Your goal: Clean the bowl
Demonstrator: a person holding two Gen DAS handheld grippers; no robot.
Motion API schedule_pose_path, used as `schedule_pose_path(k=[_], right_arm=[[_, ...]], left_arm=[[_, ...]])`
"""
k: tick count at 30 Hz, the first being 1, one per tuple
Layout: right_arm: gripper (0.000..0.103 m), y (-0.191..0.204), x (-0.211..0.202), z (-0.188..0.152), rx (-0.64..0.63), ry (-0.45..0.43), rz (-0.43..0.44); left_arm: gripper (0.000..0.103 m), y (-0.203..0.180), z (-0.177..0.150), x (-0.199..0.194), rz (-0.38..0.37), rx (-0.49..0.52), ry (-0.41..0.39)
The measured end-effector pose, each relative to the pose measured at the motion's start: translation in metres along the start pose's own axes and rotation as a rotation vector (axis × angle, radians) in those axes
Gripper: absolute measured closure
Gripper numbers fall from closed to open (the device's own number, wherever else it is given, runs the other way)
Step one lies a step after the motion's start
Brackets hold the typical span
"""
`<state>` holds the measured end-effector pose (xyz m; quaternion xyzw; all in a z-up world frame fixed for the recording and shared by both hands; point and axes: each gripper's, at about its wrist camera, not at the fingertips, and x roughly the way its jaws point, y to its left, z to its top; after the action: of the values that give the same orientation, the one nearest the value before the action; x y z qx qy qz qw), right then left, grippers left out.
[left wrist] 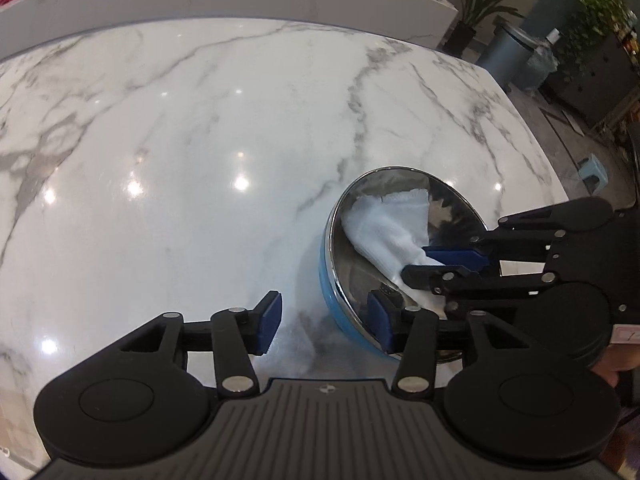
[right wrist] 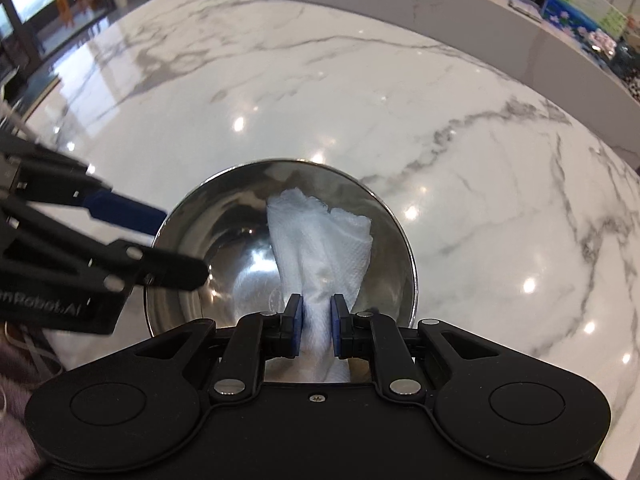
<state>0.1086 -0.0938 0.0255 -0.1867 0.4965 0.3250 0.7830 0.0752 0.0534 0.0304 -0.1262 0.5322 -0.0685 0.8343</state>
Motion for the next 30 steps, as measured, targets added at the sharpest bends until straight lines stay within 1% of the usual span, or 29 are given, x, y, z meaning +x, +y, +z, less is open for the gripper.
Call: schedule_pose_path(k=[2, 7, 12, 14, 16, 19, 20, 22, 24, 25, 27, 30], right_arm=[[0.091, 0.001, 0.003, 0.002, 0.019, -0.022, -0.007], [0.091, 0.001, 0.008, 0.007, 0.082, -0.051, -0.008], [0.091, 0.004, 0.008, 0.011, 0.058, -0.037, -0.004], [0.091, 0.004, 0.008, 0.013, 0.053, -0.020, 0.014], [0.091, 0.003, 0.007, 0.014, 0.047, -0.003, 0.032], [0.090, 0.003, 0.007, 0.017, 0.038, 0.022, 0.058], [0.090, 0.002, 0.007, 0.017, 0.035, 0.031, 0.067], [0.090, 0.002, 0.007, 0.018, 0.043, 0.054, 0.119], [0.090, 0.003, 0.008, 0.017, 0.042, 0.074, 0.164], [0.090, 0.004, 0.008, 0.017, 0.031, 0.087, 0.187], [0.090, 0.012, 0.007, 0.018, -0.029, 0.106, 0.178], [0.090, 0.023, 0.004, 0.018, -0.133, 0.137, 0.133]], left_arm=[[0.057, 0.004, 0.002, 0.000, -0.014, -0.023, 0.001], [0.058, 0.011, 0.004, 0.001, -0.022, -0.056, -0.003], [0.058, 0.015, 0.005, 0.007, -0.031, -0.068, 0.003], [0.064, 0.015, 0.005, 0.009, -0.040, -0.060, -0.001], [0.076, 0.010, 0.006, 0.010, -0.044, -0.042, -0.003], [0.083, 0.005, 0.007, 0.010, -0.025, -0.022, -0.004], [0.084, 0.006, 0.008, 0.010, -0.026, -0.028, -0.007], [0.087, 0.008, 0.009, 0.010, -0.032, -0.039, -0.010], [0.088, 0.007, 0.010, 0.010, -0.019, -0.028, -0.014], [0.091, 0.004, 0.010, 0.010, -0.001, -0.012, -0.020], [0.091, -0.001, 0.009, 0.010, 0.042, 0.029, -0.033], [0.091, -0.003, 0.009, 0.010, 0.055, 0.046, -0.036]])
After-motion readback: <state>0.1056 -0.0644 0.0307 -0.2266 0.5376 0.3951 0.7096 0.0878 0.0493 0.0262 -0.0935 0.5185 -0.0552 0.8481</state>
